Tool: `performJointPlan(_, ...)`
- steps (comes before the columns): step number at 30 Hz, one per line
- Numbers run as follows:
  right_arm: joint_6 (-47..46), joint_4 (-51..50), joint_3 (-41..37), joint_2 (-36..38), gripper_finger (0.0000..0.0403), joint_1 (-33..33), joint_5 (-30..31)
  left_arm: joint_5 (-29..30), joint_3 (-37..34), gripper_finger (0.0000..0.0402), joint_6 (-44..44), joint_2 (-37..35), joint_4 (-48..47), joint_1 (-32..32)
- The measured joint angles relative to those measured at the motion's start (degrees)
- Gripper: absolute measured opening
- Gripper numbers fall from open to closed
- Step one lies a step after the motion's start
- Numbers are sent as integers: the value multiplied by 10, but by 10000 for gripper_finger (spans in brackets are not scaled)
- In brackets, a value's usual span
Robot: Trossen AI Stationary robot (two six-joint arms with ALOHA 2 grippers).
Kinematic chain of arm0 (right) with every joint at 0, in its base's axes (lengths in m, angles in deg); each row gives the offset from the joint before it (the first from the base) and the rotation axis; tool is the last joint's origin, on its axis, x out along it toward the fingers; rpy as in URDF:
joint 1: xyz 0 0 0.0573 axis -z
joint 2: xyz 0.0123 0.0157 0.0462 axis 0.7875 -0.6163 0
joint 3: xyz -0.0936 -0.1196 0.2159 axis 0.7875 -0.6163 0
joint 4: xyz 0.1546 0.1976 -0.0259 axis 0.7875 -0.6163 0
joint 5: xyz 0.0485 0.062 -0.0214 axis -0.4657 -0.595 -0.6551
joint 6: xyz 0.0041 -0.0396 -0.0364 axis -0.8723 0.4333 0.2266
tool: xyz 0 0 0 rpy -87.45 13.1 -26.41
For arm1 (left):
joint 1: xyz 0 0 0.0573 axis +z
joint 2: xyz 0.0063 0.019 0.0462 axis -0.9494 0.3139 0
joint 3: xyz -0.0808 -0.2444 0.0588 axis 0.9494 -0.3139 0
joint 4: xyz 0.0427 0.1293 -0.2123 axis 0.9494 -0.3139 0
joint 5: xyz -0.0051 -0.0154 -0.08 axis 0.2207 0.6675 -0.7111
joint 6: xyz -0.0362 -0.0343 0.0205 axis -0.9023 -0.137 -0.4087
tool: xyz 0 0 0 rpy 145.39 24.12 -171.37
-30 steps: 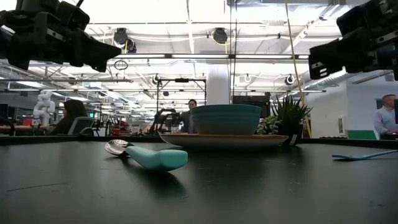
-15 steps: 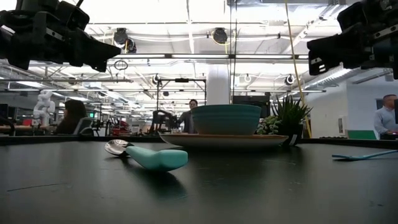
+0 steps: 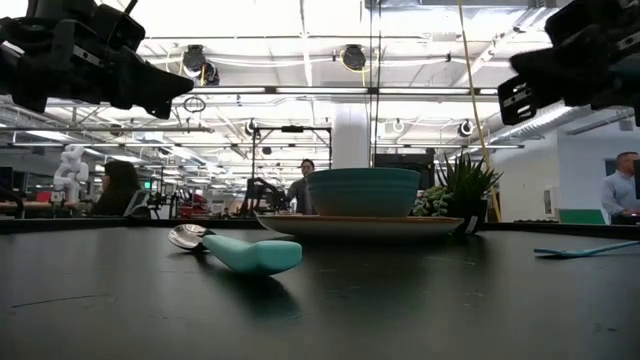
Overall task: Set table place
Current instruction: Put the blue fork on the right side of the green bowl
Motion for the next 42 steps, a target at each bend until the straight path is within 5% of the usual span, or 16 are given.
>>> performJointPlan(10, 9, -131, 120, -91, 12, -78, 100, 0, 0, 14, -4, 0, 1, 0)
performJointPlan(22, -26, -231, 206, -138, 134, -79, 109, 0, 0, 15, -19, 0, 1, 0)
performJointPlan(34, -38, -569, 383, -205, 160, -114, 183, 0, 0, 15, -17, 0, 0, 0)
performJointPlan(42, -109, -704, 415, -267, 160, -117, 147, 0, 0, 15, -12, 0, -3, 0)
